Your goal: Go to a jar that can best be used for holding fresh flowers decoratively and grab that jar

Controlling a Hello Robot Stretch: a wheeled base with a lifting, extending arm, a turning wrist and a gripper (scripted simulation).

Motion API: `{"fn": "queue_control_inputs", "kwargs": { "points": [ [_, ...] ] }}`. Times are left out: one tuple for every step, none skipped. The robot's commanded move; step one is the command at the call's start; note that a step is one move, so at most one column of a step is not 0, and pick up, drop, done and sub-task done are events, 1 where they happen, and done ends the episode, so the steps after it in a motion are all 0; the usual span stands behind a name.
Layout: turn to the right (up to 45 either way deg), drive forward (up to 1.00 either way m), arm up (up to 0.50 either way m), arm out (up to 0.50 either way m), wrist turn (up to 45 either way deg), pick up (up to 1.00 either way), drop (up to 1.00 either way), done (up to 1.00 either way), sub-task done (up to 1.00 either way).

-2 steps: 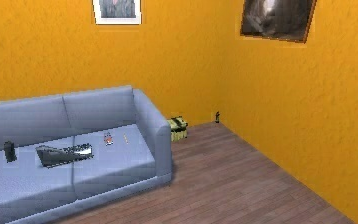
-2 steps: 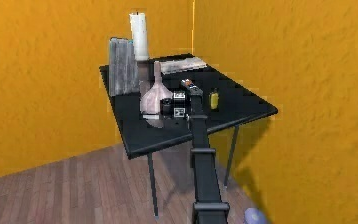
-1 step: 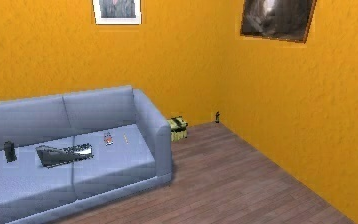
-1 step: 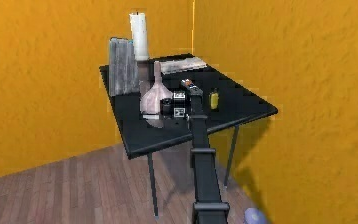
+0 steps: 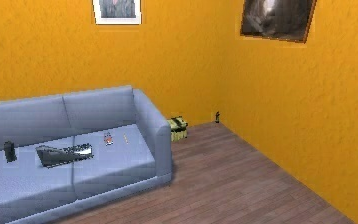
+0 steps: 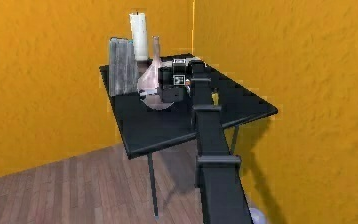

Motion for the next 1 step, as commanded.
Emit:
{"fn": "queue_control_inputs", "kwargs": {
  "points": [
    [0.0,0.00,0.00,0.00,0.0,0.00,0.00,1.00,0.00]
  ]
}}
